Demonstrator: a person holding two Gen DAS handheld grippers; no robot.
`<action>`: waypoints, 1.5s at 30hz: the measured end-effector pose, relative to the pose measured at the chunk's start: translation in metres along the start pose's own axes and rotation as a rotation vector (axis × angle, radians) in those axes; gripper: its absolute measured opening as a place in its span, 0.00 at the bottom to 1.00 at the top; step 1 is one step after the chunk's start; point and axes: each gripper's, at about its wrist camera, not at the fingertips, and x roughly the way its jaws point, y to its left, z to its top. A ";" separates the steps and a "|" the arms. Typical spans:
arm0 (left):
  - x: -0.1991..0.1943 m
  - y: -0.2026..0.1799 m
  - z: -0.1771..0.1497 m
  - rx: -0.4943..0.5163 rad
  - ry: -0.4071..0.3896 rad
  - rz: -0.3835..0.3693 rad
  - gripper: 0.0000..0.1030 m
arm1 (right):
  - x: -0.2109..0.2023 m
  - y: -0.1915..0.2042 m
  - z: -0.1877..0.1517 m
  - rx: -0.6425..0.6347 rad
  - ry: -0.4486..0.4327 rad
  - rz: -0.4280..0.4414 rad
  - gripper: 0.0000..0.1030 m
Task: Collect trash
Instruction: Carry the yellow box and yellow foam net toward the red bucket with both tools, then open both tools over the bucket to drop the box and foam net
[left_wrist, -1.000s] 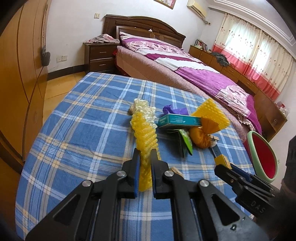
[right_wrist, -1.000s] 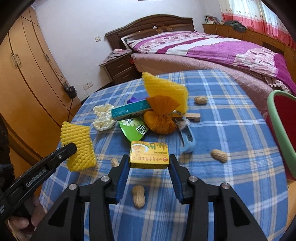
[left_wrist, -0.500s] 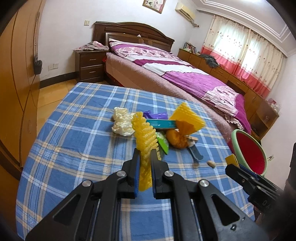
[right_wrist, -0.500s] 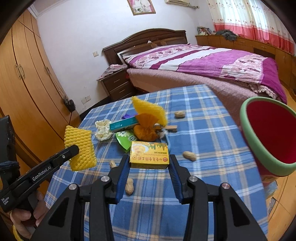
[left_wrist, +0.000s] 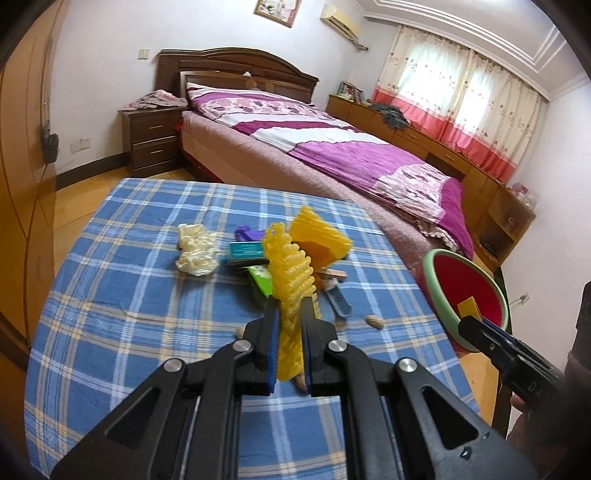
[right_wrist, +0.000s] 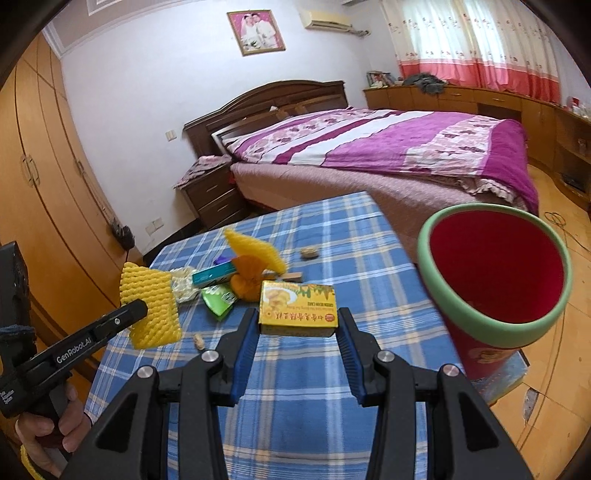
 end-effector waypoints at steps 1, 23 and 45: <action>0.001 -0.004 0.001 0.009 0.003 -0.008 0.09 | -0.003 -0.004 0.001 0.006 -0.007 -0.005 0.44; 0.020 -0.105 0.013 0.167 0.050 -0.144 0.09 | -0.039 -0.080 0.010 0.118 -0.096 -0.105 0.44; 0.098 -0.210 0.011 0.300 0.156 -0.247 0.09 | -0.047 -0.191 0.011 0.287 -0.119 -0.236 0.44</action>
